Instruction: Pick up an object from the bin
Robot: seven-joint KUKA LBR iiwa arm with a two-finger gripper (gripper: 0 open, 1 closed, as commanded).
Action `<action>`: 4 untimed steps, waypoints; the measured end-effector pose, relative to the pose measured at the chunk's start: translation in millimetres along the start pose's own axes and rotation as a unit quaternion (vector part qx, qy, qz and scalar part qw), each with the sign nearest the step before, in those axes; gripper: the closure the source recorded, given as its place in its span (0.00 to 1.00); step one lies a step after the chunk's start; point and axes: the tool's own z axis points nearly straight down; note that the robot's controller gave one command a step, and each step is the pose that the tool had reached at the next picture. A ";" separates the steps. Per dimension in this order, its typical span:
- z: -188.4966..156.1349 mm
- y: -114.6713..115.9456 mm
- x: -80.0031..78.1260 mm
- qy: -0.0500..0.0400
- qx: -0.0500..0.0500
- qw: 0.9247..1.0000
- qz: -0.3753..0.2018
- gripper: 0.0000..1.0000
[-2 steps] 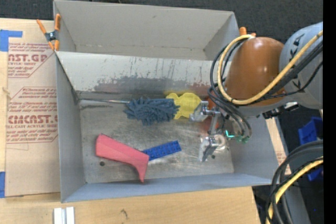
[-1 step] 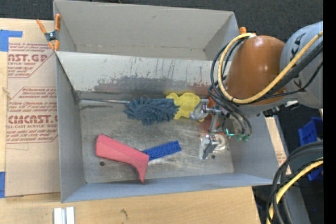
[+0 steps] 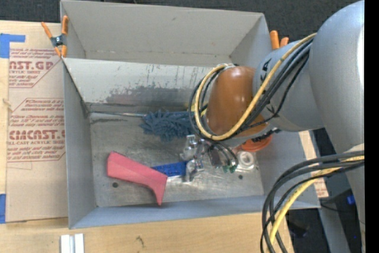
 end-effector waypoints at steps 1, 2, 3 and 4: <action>1.5 1.4 -2.3 -0.007 -0.001 1.000 0.001 0.00; 0.3 2.1 1.7 0.004 -0.002 1.000 0.000 1.00; 0.3 2.1 1.7 0.004 -0.002 1.000 0.000 1.00; -131.4 14.3 6.5 -0.002 -0.002 1.000 0.010 1.00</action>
Offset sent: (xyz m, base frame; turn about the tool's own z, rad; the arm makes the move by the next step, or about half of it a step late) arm 0.0000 0.0000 0.0000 0.0000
